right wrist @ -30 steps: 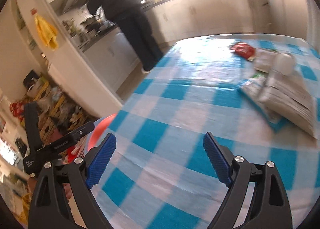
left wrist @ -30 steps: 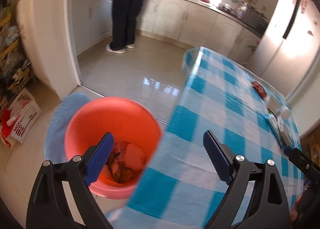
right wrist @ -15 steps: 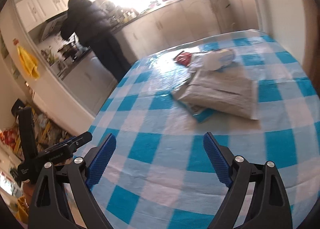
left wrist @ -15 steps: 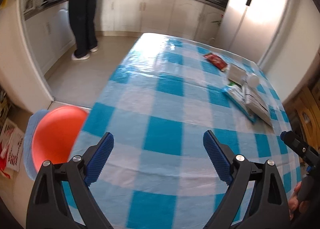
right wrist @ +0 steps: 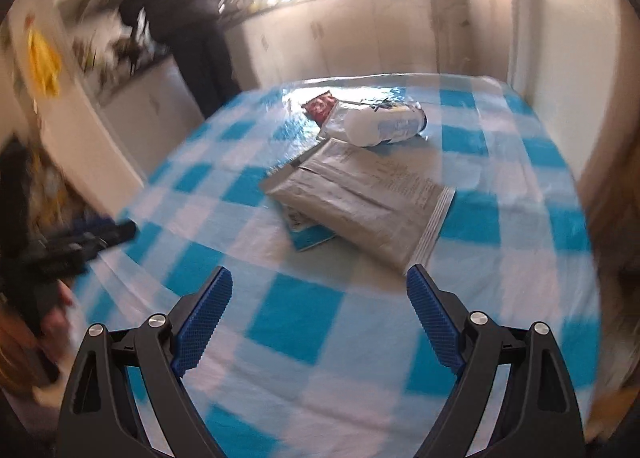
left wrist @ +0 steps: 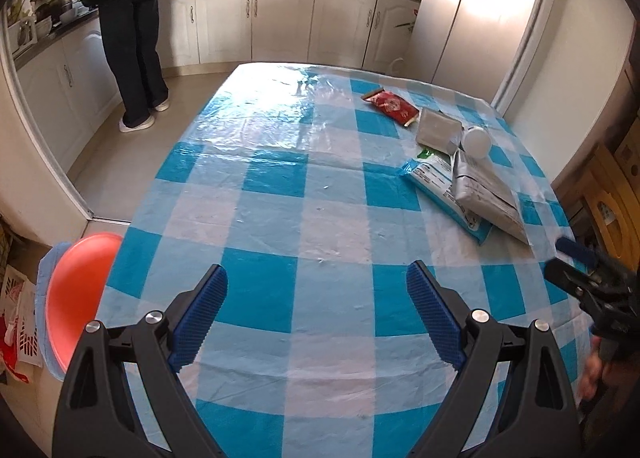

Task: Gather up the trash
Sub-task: 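Move both open tools back over the table toward the remaining items, then grasp the white bottle with the left tool while the right tool grasps the grey paper packet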

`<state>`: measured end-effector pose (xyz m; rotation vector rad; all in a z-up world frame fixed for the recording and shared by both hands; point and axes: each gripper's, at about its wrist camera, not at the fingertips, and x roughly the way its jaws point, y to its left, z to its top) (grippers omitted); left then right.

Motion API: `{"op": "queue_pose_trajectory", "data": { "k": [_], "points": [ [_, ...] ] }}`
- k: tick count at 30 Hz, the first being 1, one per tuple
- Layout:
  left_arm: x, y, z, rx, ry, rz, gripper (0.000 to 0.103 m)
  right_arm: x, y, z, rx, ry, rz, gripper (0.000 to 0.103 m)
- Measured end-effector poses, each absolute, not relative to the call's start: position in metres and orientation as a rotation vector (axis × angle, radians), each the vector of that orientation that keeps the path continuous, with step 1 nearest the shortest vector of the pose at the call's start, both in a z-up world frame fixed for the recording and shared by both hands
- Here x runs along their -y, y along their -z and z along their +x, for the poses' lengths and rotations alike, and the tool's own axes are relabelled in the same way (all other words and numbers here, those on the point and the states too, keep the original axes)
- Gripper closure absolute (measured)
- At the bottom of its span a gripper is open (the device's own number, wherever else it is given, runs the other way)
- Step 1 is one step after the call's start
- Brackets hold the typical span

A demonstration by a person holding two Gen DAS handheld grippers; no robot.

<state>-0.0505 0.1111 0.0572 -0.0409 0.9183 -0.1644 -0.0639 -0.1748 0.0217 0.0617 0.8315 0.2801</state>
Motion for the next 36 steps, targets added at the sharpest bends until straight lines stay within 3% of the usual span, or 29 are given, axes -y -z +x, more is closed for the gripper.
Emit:
{"op": "queue_pose_trajectory", "data": {
  "k": [11,21,23,28,33,36],
  "points": [
    [-0.104,-0.051,-0.035,-0.936,0.169,-0.039,0.012,0.172,0.006,0.013,-0.927,-0.417,-0.294,0.015],
    [-0.101,-0.043,-0.016,-0.953,0.172,-0.054,0.012,0.179,0.007,0.051,-0.945,-0.589,-0.328,0.012],
    [-0.098,-0.044,-0.014,-0.946,0.175,-0.053,0.012,0.178,0.008,0.054,-0.959,-0.615,-0.322,0.005],
    [-0.093,-0.045,-0.006,-0.937,0.182,-0.057,0.012,0.172,0.011,0.057,-0.938,-0.653,-0.363,0.005],
    [-0.088,-0.045,-0.001,-0.931,0.191,-0.062,0.012,0.171,0.015,0.053,-0.91,-0.63,-0.389,0.008],
    [-0.088,-0.044,0.002,-0.932,0.193,-0.074,0.012,0.173,0.014,0.05,-0.899,-0.616,-0.38,0.017]
  ]
}}
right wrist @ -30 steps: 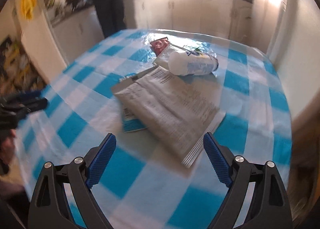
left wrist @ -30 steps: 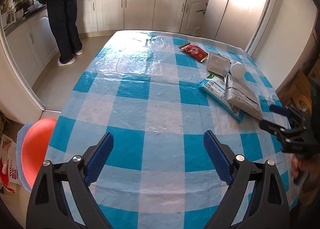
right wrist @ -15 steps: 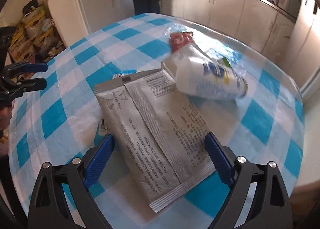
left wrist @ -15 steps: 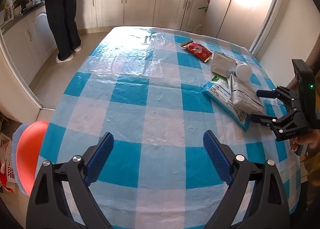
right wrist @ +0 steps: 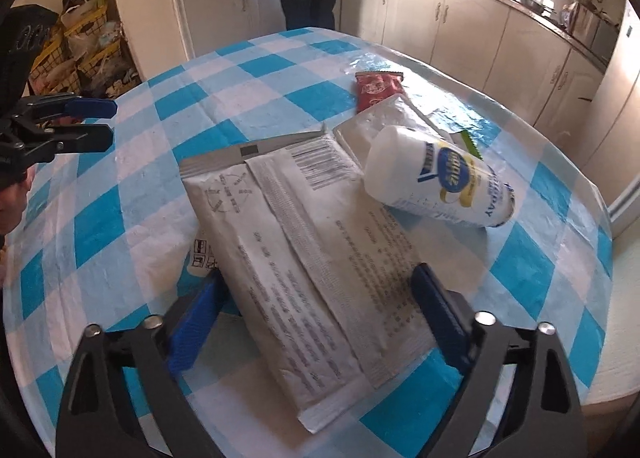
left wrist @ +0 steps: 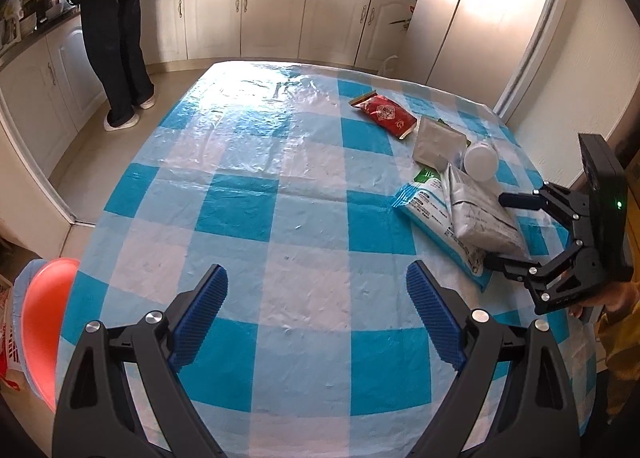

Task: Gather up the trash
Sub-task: 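Grasp the white bottle with the left tool while the right tool grasps the grey paper packet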

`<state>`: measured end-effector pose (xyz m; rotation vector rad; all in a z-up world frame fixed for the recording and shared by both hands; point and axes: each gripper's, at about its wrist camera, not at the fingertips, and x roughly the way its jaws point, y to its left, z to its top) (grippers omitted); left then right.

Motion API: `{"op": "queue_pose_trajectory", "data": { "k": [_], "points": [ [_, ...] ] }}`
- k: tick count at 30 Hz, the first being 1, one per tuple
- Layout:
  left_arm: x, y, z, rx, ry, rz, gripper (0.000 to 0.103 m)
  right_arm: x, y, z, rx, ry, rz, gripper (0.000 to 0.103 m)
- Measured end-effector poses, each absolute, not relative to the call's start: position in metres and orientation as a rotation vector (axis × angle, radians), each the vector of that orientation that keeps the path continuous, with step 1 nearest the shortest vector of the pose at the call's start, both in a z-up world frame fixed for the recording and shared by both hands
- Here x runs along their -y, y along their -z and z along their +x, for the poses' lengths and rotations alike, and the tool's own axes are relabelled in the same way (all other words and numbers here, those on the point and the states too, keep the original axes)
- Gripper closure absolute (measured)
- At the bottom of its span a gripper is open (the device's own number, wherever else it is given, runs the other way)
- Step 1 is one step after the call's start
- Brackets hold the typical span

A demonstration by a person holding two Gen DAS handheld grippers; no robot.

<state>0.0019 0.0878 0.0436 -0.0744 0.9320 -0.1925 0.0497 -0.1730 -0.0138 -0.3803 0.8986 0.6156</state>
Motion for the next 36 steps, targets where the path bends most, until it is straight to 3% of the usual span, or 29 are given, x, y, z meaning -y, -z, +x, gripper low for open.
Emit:
{"op": "queue_pose_trajectory", "data": {
  "k": [7,14,25,32,36],
  "points": [
    [-0.082,-0.043,0.005,-0.929,0.211,-0.085,0.012,0.175,0.007,0.03,-0.881,-0.581,-0.372,0.053],
    [-0.066,-0.056,0.01,-0.883,0.273,-0.084,0.012,0.176,0.002,0.004,-0.872,-0.511,-0.337,0.073],
    [0.014,-0.067,0.037,-0.828,0.518,0.028,0.012,0.21,0.001,-0.069,-0.88,-0.319,-0.292,0.075],
    [0.083,-0.055,0.059,-0.817,0.61,0.152,0.012,0.255,0.0,-0.111,-0.894,-0.123,-0.109,0.073],
    [0.115,-0.038,0.076,-0.841,0.596,0.222,0.028,0.267,0.001,-0.126,-0.898,-0.097,-0.024,0.063]
  ]
}}
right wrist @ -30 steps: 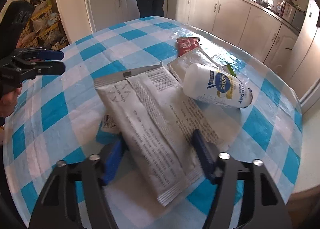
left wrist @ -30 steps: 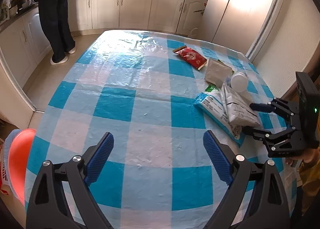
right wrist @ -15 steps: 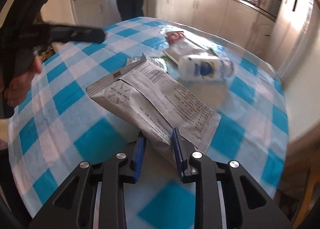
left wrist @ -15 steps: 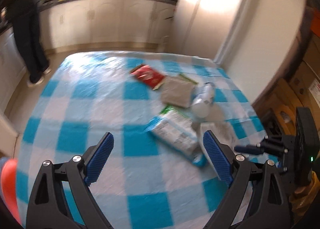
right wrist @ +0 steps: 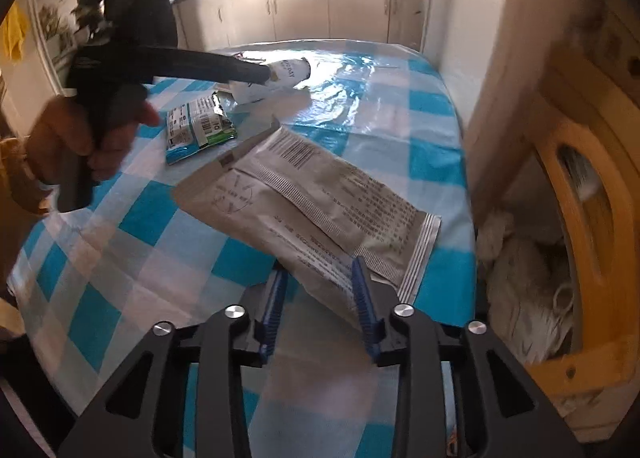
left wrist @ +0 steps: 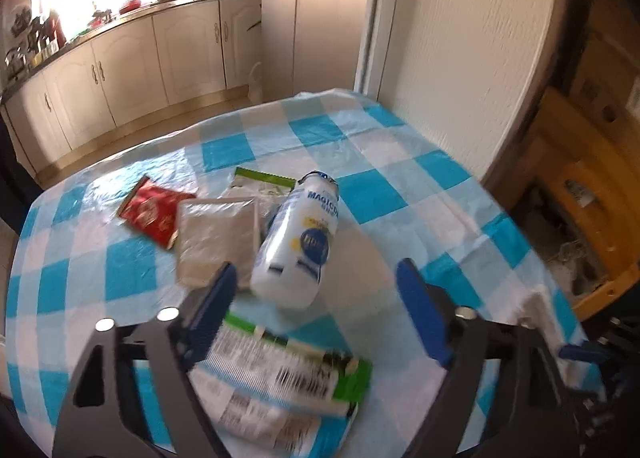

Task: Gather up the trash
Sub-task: 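Grasp the white bottle with the left tool while the right tool grasps the grey paper packet, then lift the bottle and grey packet off the table with both tools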

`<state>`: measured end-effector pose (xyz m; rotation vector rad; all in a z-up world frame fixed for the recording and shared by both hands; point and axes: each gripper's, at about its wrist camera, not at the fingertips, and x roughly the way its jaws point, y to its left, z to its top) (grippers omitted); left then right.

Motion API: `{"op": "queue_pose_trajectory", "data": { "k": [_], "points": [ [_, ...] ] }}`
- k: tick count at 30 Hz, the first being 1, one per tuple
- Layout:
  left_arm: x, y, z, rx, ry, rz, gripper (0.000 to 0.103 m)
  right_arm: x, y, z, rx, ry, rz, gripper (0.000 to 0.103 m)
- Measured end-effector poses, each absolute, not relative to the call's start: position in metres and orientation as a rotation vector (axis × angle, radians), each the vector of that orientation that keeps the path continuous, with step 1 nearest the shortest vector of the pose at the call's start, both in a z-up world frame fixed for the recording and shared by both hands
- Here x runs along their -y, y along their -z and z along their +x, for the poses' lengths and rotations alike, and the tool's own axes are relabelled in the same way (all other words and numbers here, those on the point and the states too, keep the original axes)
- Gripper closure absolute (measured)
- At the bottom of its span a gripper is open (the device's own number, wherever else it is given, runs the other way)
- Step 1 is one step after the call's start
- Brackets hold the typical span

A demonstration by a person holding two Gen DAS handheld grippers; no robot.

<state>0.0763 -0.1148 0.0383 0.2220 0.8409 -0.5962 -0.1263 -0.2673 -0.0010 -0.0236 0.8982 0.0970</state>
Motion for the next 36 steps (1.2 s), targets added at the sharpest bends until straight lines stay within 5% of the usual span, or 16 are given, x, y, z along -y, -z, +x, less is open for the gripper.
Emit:
{"op": "queue_pose_trajectory", "data": {
  "k": [2,5,7,27,36],
  "points": [
    [0.123,-0.031,0.085,-0.855,0.566,0.239,0.044,0.27,0.002,-0.133,-0.903,-0.098,-0.005,0.041],
    [0.125,-0.021,0.094,-0.891,0.548,0.238,0.058,0.28,-0.003,-0.139,-0.886,-0.103,0.024,0.023],
    [0.127,-0.019,0.093,-0.882,0.538,0.245,0.058,0.286,-0.006,-0.137,-0.881,-0.108,0.031,0.014],
    [0.077,-0.05,0.041,-0.82,0.549,0.079,0.059,0.264,0.007,-0.054,-1.017,-0.444,-0.406,0.007],
    [0.051,-0.052,0.007,-0.835,0.586,0.019,0.059,0.277,0.013,-0.038,-0.996,-0.467,-0.292,0.004]
  ]
}}
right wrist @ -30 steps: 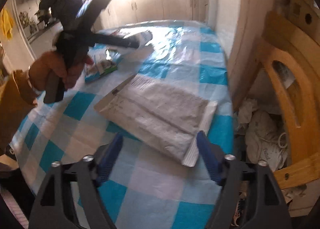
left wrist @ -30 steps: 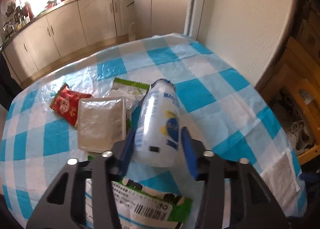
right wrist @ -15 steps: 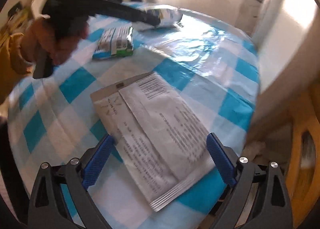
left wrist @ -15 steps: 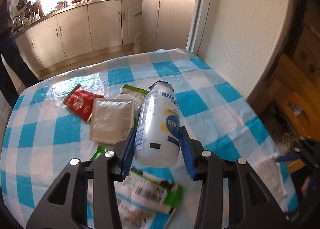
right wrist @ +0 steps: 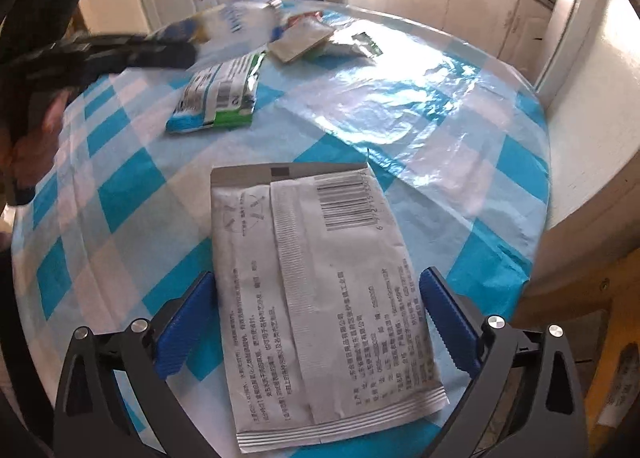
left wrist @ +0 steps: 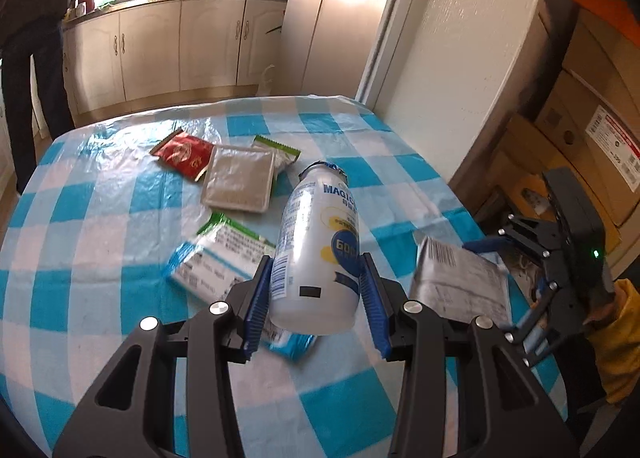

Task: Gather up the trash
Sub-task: 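Lift the bottle and grey packet off the table with both tools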

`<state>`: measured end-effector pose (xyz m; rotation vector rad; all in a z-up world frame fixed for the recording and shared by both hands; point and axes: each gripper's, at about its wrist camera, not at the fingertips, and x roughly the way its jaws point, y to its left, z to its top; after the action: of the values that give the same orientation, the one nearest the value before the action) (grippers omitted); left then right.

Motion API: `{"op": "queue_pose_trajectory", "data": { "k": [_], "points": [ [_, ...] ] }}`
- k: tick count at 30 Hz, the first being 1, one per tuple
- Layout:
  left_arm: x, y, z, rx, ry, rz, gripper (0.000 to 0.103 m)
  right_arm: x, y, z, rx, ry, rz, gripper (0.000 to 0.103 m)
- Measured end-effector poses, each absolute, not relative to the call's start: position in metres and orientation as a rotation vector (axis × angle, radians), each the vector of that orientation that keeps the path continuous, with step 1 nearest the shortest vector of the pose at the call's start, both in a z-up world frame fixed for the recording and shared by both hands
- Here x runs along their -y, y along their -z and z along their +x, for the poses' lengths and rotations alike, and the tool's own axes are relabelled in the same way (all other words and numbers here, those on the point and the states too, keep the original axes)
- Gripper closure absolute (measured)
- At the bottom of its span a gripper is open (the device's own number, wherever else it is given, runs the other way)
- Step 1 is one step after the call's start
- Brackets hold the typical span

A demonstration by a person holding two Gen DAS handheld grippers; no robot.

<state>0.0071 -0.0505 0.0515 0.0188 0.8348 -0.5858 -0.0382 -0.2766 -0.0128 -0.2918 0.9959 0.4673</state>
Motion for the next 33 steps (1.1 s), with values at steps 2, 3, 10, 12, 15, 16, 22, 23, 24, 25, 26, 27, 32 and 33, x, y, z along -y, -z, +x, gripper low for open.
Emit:
{"op": "queue_pose_trajectory", "data": {
  "k": [2,3,10,12,15,16,22,23,24,25,26,27,32,33],
  "points": [
    [0.046,-0.051,0.005,-0.84,0.589,0.01,0.059,0.278,0.013,-0.039,-0.981,-0.442,-0.27,0.007],
    [0.045,-0.05,0.004,-0.843,0.588,0.009,0.059,0.278,0.012,-0.04,-0.976,-0.422,-0.255,0.008],
    [0.032,-0.049,-0.004,-0.845,0.579,-0.001,0.059,0.277,0.006,-0.05,-0.958,-0.32,-0.155,0.023],
    [0.026,-0.049,-0.008,-0.846,0.577,-0.006,0.058,0.274,0.005,-0.054,-0.948,-0.28,-0.132,0.025],
    [0.019,-0.05,-0.014,-0.843,0.569,-0.004,0.058,0.269,0.004,-0.06,-0.933,-0.233,-0.106,0.027],
    [0.016,-0.049,-0.017,-0.842,0.566,-0.002,0.058,0.267,0.005,-0.062,-0.929,-0.223,-0.096,0.027],
    [-0.006,-0.052,-0.03,-0.832,0.541,-0.01,0.058,0.25,0.0,-0.071,-0.902,-0.179,-0.035,0.028],
    [-0.012,-0.053,-0.032,-0.831,0.537,-0.016,0.058,0.247,-0.001,-0.074,-0.895,-0.18,-0.021,0.028],
    [-0.015,-0.054,-0.034,-0.829,0.534,-0.019,0.058,0.243,-0.003,-0.075,-0.889,-0.182,-0.005,0.028],
    [-0.021,-0.054,-0.037,-0.827,0.529,-0.023,0.058,0.24,-0.005,-0.077,-0.886,-0.185,0.01,0.028],
    [-0.026,-0.055,-0.04,-0.825,0.524,-0.029,0.058,0.237,-0.007,-0.079,-0.878,-0.186,0.025,0.028],
    [-0.031,-0.055,-0.043,-0.824,0.52,-0.034,0.058,0.232,-0.011,-0.082,-0.866,-0.191,0.046,0.028],
    [-0.055,-0.055,-0.056,-0.824,0.493,-0.055,0.058,0.207,-0.018,-0.085,-0.857,-0.242,0.124,0.028],
    [-0.062,-0.055,-0.06,-0.823,0.482,-0.06,0.058,0.198,-0.019,-0.085,-0.857,-0.257,0.128,0.028]
  ]
}}
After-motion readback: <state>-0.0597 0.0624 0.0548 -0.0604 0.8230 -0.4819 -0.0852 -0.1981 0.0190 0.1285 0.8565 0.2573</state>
